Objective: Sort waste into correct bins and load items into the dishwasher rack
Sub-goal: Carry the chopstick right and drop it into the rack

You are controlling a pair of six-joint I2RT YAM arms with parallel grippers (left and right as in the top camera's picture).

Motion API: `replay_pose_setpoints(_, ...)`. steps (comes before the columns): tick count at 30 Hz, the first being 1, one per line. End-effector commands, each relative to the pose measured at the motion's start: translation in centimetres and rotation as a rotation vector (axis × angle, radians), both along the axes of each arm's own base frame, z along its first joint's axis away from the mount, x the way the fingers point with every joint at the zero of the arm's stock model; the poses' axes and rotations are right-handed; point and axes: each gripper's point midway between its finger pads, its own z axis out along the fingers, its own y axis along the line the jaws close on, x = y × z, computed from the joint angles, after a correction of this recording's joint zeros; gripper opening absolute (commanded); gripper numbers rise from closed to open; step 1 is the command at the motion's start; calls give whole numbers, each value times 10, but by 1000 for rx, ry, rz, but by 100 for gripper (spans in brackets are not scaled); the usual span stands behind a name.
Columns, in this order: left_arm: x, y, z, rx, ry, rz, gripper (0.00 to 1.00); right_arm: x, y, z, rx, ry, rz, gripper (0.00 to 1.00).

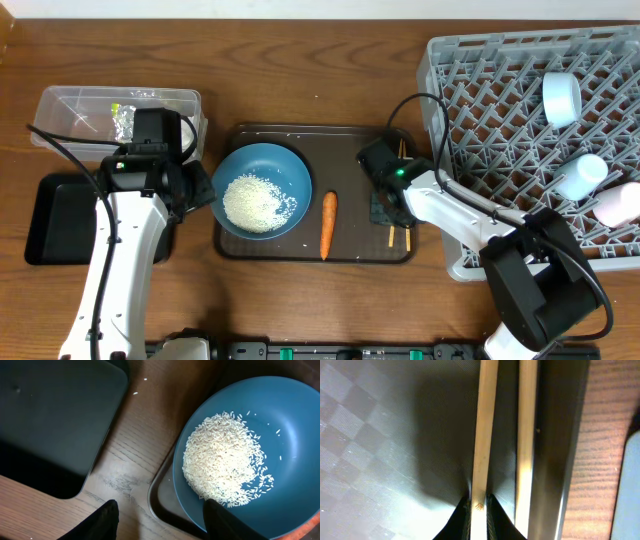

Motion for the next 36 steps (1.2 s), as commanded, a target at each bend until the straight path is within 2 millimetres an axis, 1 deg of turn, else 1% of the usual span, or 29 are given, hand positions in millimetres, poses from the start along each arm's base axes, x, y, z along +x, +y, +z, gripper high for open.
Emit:
replay_pose_setpoints(1,0,2,2,2,-5,15,56,-18,-11,-16,-39,63,-18,6)
replay_pose_setpoints(5,0,2,2,3,-5,15,55,-19,-9,-16,-26,69,-17,1)
replay_pose_setpoints(9,0,2,2,2,-5,14,56,-18,-5,-15,-12,70,-16,1)
replay_pose_setpoints(11,0,2,2,2,-5,15,56,-16,-4,-12,-7,66,-5,1)
replay_pose_setpoints(13,0,2,2,2,-5,15,56,-12,-2,-4,-3,58,10,1)
replay_pose_setpoints(15,0,2,2,2,-5,15,55,-5,-1,13,7,39,23,1)
replay_pose_setpoints(17,0,2,2,2,-5,15,56,4,0,34,26,3,44,1)
replay_pose_setpoints(21,0,2,2,2,-5,14,56,23,-4,89,71,-109,110,1)
replay_pose_setpoints(23,0,2,2,3,-5,15,55,28,-13,115,83,-164,132,1)
replay_pose_setpoints(25,0,2,2,2,-5,15,56,30,-28,134,84,-202,139,1)
replay_pose_setpoints(26,0,2,2,3,-5,15,55,29,-38,142,81,-215,131,1)
replay_pose_setpoints(28,0,2,2,2,-5,15,56,28,-59,151,61,-222,136,1)
replay_pose_setpoints(30,0,2,2,3,-6,15,56,25,-78,152,34,-200,147,1)
replay_pose_setpoints(32,0,2,2,3,-6,15,56,20,-94,147,3,-154,180,1)
replay_pose_setpoints(36,0,2,2,3,-6,14,56,9,-116,130,-30,-68,210,1)
